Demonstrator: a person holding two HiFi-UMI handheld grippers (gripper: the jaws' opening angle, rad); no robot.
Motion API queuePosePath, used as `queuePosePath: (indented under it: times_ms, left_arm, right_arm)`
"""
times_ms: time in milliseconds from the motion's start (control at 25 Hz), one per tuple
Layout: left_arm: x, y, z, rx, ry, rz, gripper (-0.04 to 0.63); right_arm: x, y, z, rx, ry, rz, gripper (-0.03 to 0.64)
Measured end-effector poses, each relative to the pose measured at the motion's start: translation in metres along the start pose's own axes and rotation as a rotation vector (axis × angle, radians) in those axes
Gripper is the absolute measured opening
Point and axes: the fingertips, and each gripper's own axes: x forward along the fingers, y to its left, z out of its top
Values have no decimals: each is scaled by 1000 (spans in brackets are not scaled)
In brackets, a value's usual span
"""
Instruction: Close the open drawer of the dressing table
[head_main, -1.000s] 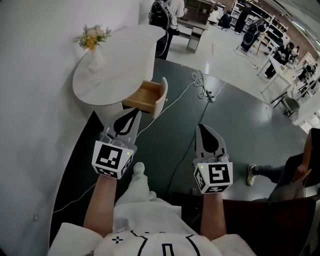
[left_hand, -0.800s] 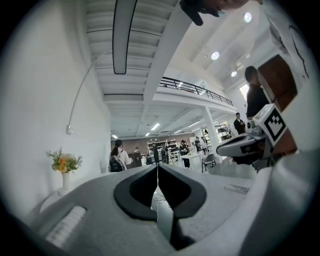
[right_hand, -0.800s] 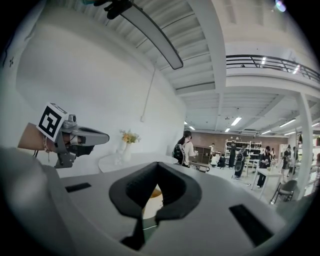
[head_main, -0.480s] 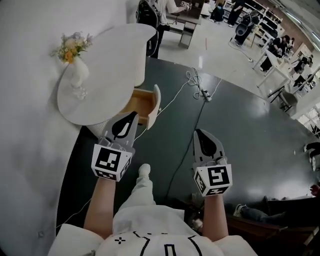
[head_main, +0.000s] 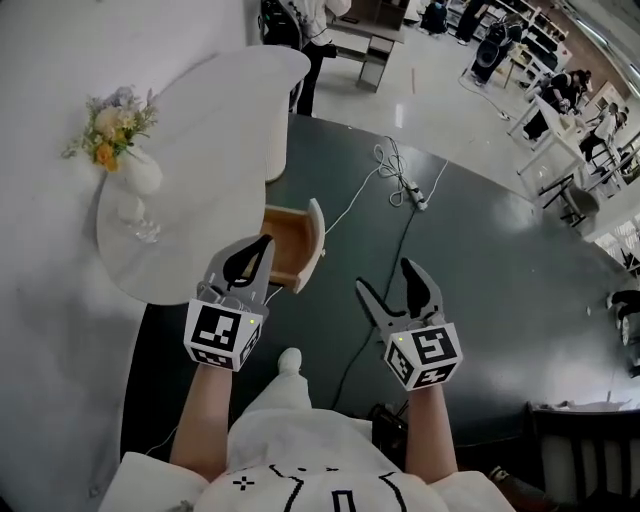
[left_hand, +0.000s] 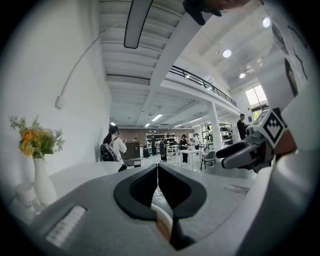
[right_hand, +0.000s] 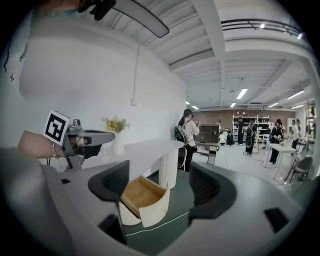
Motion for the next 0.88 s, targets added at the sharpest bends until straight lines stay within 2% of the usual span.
queuePosePath:
  times_ms: [40,120,240,360,520,680,880]
  left_arm:
    - [9,8,-1,-6,2,1,17]
    - [26,21,0,-13,8,-3,17]
    - [51,39,-6,-15,21,-16,17]
    - [72,53,-27,-26,35,-24,17]
    - [91,62,-53,-48,66,-25,17]
    - [108,61,-79,-70,96,-35,17]
    - [120,63,-104,-81,131,-35,17]
  right_arm:
    - [12,-5,1,6,3,-7,394]
    - [31,-17,3,8,19,-24,451]
    - [59,-29,-5,12,70,-23,451]
    - [84,-35,-33,47,135,19,449]
    - [106,-44,-54,76,148,82,448]
    - [124,-49,-78,72,173,194,445]
    - [144,-53,-104,65,192,263,445]
